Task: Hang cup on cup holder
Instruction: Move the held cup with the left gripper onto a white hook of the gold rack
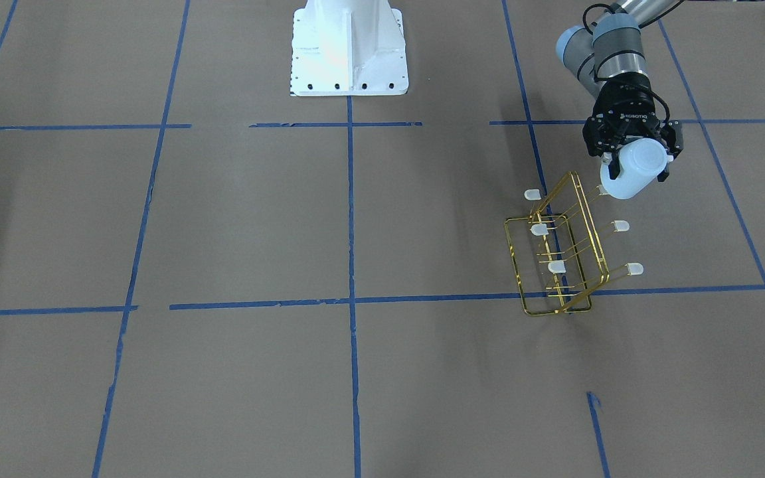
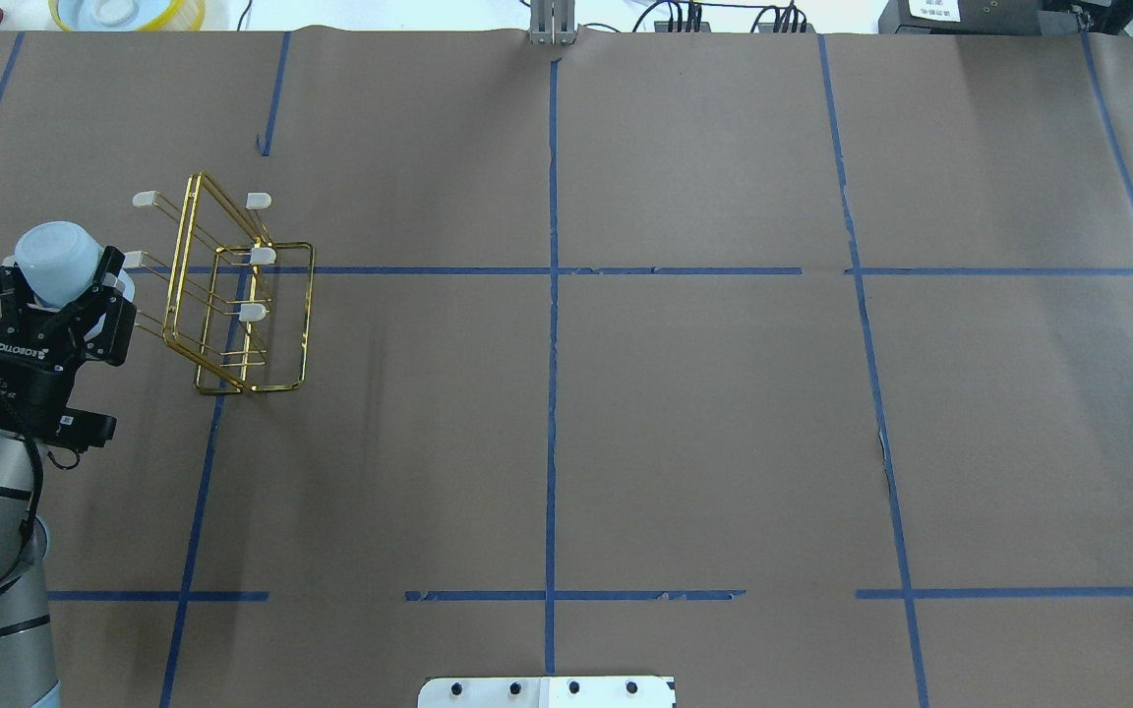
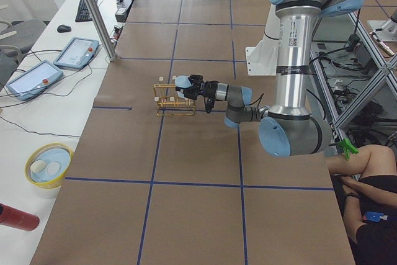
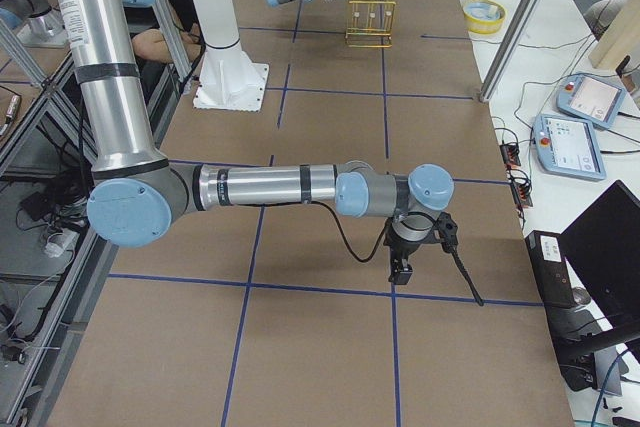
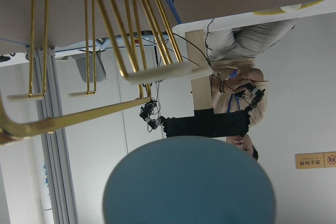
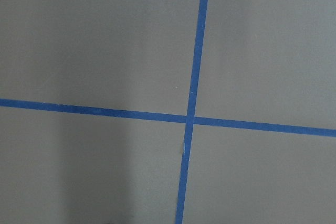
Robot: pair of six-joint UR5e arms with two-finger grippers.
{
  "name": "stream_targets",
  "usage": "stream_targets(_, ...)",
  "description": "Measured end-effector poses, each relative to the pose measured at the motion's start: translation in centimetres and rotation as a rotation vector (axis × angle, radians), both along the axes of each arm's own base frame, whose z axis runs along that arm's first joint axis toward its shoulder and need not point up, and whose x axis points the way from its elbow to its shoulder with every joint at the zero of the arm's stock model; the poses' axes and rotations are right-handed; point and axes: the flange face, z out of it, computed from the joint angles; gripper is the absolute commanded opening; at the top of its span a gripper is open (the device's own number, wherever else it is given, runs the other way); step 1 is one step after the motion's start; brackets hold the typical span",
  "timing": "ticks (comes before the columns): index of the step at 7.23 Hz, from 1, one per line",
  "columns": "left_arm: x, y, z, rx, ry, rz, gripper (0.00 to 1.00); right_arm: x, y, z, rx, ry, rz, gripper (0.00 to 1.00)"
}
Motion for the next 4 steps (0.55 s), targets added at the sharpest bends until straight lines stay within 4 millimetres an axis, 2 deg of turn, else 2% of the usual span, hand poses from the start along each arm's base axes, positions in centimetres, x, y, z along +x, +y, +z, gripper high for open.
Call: stream_targets(4, 2.2, -0.8, 0.3, -0.006, 0.001, -0.002, 0.00, 0.0, 0.0, 0.0, 0.000, 0.000, 0.000, 1.00)
